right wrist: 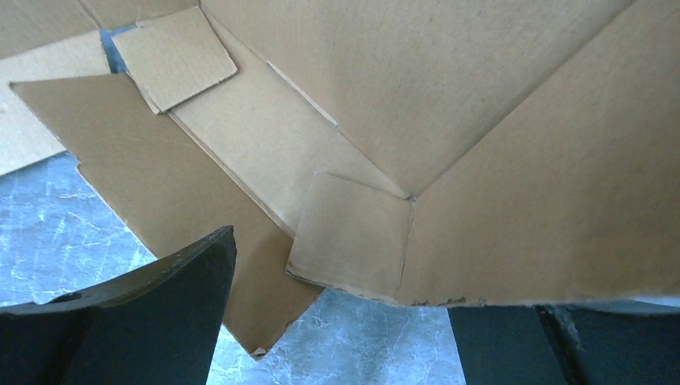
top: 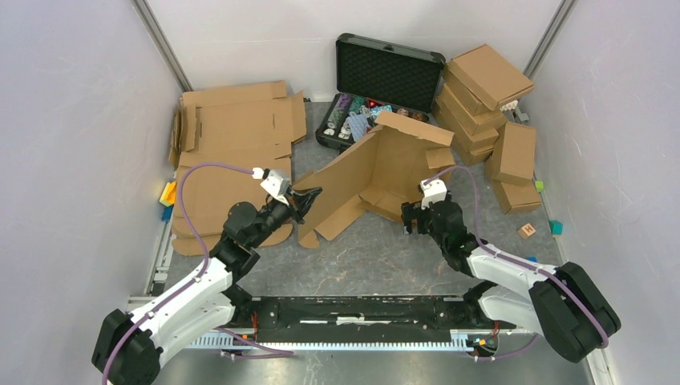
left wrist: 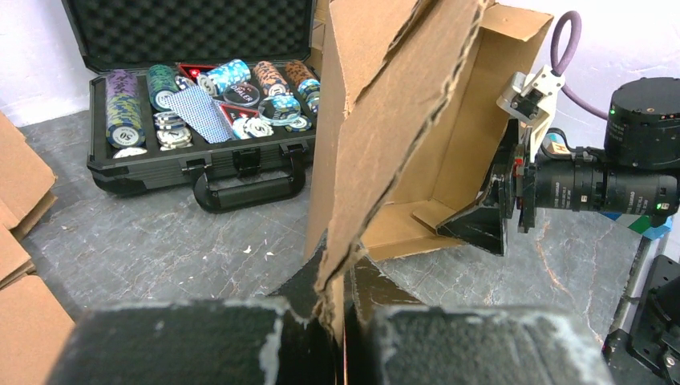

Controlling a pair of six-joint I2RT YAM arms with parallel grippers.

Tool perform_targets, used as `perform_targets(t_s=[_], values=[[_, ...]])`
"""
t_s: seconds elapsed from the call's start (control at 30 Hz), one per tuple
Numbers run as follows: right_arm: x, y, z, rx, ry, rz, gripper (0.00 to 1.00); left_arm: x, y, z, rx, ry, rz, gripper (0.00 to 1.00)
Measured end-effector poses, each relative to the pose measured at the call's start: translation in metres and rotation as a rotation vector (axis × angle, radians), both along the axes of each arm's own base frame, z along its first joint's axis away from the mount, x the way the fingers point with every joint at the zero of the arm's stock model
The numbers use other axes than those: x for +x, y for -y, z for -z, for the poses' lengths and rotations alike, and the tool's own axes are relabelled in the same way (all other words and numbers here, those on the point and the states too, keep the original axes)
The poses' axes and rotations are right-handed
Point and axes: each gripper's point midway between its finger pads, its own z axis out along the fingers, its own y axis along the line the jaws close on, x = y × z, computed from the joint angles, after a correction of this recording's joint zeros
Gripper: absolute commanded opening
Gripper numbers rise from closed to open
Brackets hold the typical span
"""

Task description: Fold the paper box

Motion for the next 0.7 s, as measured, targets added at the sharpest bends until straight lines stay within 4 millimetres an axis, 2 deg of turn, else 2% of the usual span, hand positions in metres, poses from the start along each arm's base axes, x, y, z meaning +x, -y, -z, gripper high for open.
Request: perform_targets(t_s=[0.43,0.5,0.7], values=[[0.013,0.01,-0.008,0.157,0.003,0.02,0.97,0.001,0.001,-0.002,0.002,-0.003,0.0,0.02],[0.014,0.008,-0.01,0.172,0.007,0.007,0.95,0.001,0.001,-0.001,0.002,-0.003,0.0,0.02],[0.01,-0.004,-0.012,0.205,-0.005,-0.062,0.98,0.001,0.001,-0.001,0.003,-0.004,0.0,0.02]])
